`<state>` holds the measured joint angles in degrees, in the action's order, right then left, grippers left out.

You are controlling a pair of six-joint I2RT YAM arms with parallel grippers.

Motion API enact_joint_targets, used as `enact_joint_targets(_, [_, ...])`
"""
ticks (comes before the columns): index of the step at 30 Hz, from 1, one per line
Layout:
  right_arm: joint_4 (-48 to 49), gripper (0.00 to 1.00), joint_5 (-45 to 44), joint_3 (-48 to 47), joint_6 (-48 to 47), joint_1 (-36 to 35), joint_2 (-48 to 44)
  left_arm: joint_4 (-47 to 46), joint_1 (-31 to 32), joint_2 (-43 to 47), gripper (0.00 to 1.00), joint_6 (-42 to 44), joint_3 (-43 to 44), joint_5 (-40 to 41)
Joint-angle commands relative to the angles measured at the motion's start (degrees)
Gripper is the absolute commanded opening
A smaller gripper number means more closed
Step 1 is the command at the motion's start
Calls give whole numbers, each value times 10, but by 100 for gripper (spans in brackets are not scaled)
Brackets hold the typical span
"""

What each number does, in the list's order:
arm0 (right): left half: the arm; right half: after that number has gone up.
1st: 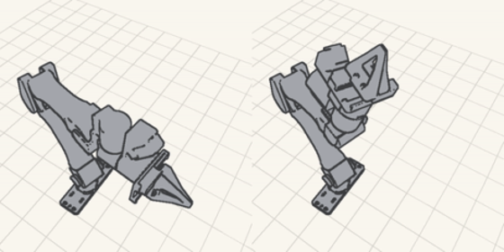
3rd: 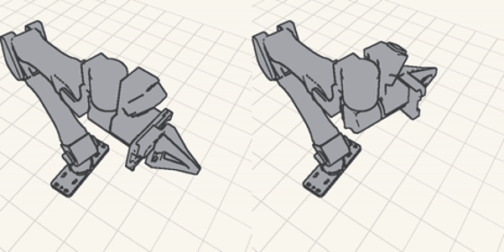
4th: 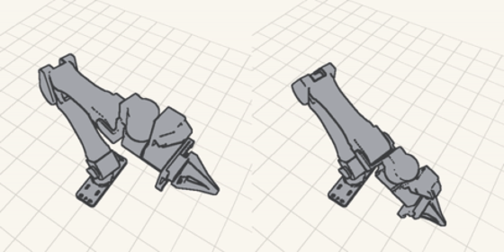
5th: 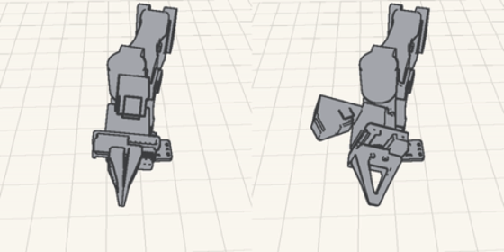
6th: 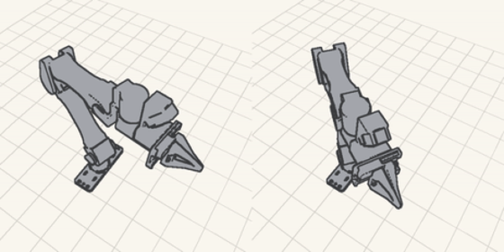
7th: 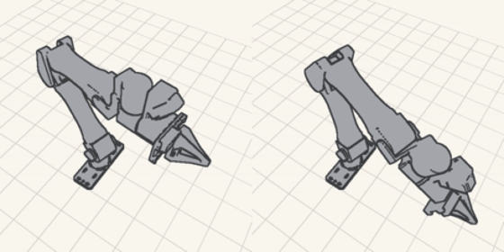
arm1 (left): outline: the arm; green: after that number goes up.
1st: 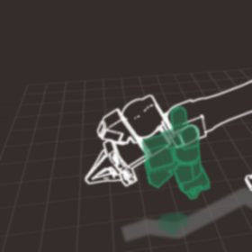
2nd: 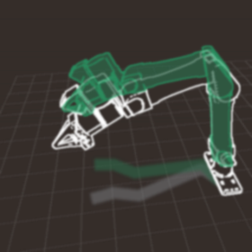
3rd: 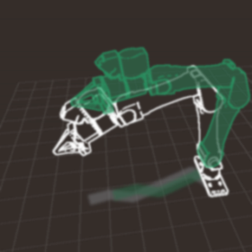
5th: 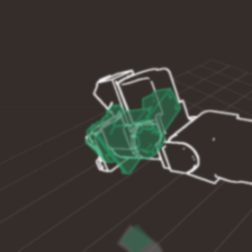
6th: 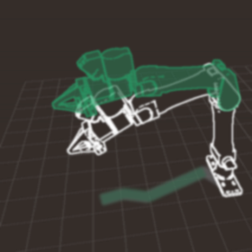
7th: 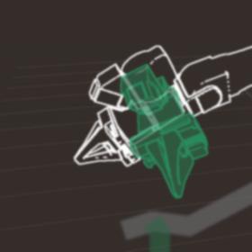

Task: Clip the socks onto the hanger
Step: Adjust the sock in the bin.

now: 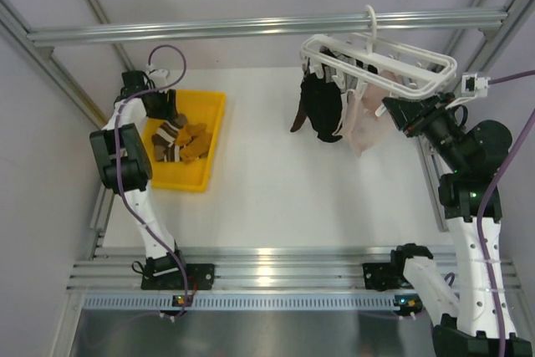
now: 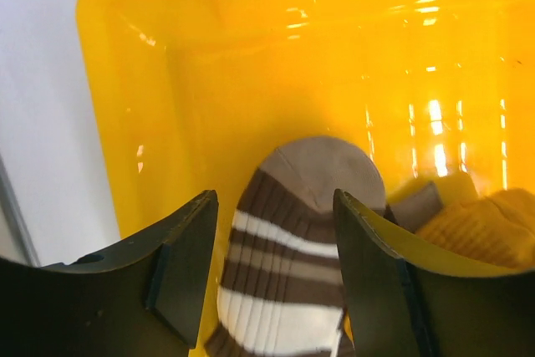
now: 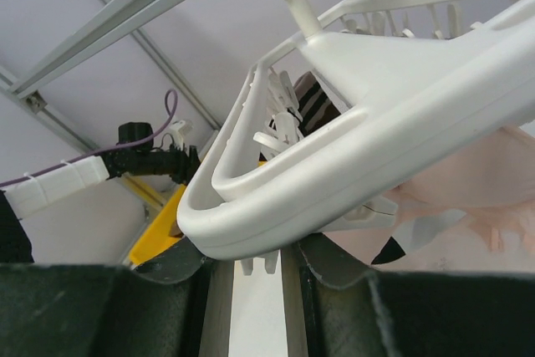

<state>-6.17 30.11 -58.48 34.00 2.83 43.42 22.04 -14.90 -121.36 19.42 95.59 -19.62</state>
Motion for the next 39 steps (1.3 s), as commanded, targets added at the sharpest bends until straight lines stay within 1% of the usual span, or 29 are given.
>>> enact_joint_targets(1, [-15, 0, 16, 11, -13, 6, 9, -17, 3, -26, 63, 1, 49, -17])
enact_joint_targets(3, [-16, 0, 16, 12, -15, 6, 11, 3, 6, -48, 64, 1, 79, -34])
enact_joint_targets(6, [-20, 0, 14, 12, -19, 7, 9, 38, 7, -63, 64, 1, 99, -42])
enact_joint_targets(8, [-23, 0, 13, 11, -24, 7, 6, 40, 6, -45, 64, 8, 87, -58])
enact_joint_targets(10, [-25, 0, 14, 10, -25, 8, 5, 43, 4, -23, 65, 22, 51, -80])
enact_joint_targets(12, [-27, 0, 15, 9, -25, 9, 6, 74, 7, 4, 65, 60, 27, -115])
enact_joint_targets(14, [-27, 0, 17, 8, -25, 9, 6, 89, 6, 28, 66, 76, 16, -126])
enact_joint_targets(16, [-27, 0, 18, 4, -27, 9, 6, 120, 4, 42, 67, 97, 1, -144])
enact_joint_targets(18, [-29, 0, 19, 2, -27, 9, 7, 151, 3, 59, 67, 140, -12, -161])
enact_joint_targets(19, [-30, 0, 19, 1, -28, 9, 6, 188, 4, 62, 67, 157, -14, -175])
enact_joint_targets(20, [-32, 0, 20, 1, -28, 9, 7, 204, 3, 66, 66, 181, -16, -178])
enact_joint_targets(22, [-33, 0, 20, 0, -30, 9, 5, 245, 4, 66, 66, 199, -16, -180])
enact_joint_targets(24, [-34, 0, 21, -1, -31, 9, 6, 261, 3, 68, 66, 217, -24, -182])
enact_joint_targets(28, [-36, 0, 21, -1, -32, 9, 7, 263, 2, 77, 66, 236, -48, -188])
enact_joint_targets(33, [-36, 0, 21, -4, -34, 9, 12, 257, 7, 72, 71, 255, -64, -184])
enact_joint_targets(37, [-37, 0, 21, -7, -37, 9, 18, 253, 13, 74, 72, 286, -79, -184])
enact_joint_targets(39, [-38, 0, 21, -7, -39, 9, 18, 242, 17, 76, 70, 290, -90, -173])
